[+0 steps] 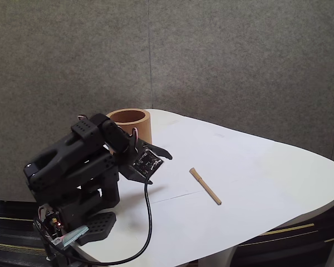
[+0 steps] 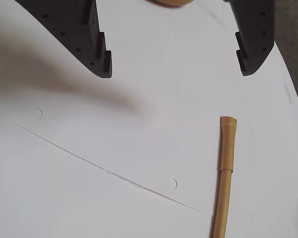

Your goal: Grab the pen and put it in the pen holder.

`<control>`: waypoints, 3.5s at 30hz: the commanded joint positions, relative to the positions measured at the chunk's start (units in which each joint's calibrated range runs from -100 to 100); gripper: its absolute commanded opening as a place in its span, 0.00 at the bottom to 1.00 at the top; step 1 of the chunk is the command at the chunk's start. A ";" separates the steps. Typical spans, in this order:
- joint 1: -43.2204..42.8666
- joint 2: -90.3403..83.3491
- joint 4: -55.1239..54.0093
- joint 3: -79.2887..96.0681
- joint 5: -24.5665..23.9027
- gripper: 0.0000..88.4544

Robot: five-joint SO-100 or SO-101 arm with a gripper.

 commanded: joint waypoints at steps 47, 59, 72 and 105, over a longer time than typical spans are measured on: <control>0.31 -0.04 1.53 0.09 0.13 0.41; 0.02 -0.04 1.53 0.09 0.13 0.41; 0.46 -0.04 -5.68 -0.45 0.13 0.41; 0.46 25.01 -5.17 -52.98 -0.35 0.41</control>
